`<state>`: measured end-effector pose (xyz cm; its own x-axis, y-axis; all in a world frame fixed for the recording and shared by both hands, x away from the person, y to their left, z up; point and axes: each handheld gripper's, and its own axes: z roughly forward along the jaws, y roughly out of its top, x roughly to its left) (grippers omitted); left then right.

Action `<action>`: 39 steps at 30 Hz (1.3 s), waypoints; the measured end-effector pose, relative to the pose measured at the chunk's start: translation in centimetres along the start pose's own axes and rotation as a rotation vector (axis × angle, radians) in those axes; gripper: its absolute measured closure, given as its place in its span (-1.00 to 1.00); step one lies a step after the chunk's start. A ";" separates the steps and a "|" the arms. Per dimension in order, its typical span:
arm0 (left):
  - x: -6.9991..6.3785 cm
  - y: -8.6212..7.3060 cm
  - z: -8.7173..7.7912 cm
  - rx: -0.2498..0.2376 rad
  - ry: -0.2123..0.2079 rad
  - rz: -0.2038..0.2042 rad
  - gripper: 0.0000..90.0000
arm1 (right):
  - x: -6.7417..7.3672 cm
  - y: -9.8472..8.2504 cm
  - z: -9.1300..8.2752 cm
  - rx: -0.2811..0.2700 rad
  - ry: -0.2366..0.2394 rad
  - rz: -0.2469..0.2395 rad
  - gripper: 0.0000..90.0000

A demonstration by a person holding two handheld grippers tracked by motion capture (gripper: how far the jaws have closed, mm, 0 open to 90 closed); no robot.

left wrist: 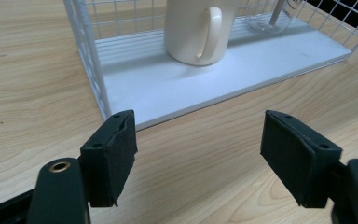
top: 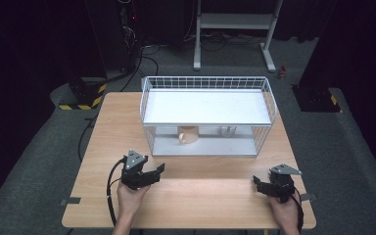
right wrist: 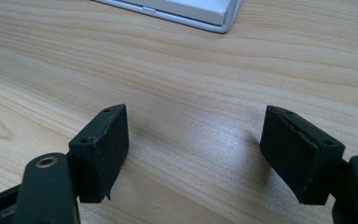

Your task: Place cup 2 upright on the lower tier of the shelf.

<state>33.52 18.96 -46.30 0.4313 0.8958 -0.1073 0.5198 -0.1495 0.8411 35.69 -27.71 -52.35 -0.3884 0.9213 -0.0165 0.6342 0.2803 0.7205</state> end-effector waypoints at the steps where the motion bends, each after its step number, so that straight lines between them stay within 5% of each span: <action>1: 0.1 -0.1 -0.1 0.002 0.004 0.002 -0.40 | 0.0 0.0 0.0 0.000 0.000 0.000 -0.47; 17: 1.8 -2.1 -0.8 0.034 0.074 -0.038 -0.40 | 0.0 0.0 0.0 0.000 0.000 0.000 -0.47; 39: 3.2 -4.4 0.1 0.102 0.178 -0.037 -0.40 | 0.0 0.0 0.0 0.000 0.000 0.000 -0.47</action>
<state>32.64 22.44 -50.40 0.2777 0.9601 -0.0343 0.6091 -0.1483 0.7791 35.68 -27.71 -52.35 -0.3888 0.9212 -0.0167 0.6340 0.2806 0.7207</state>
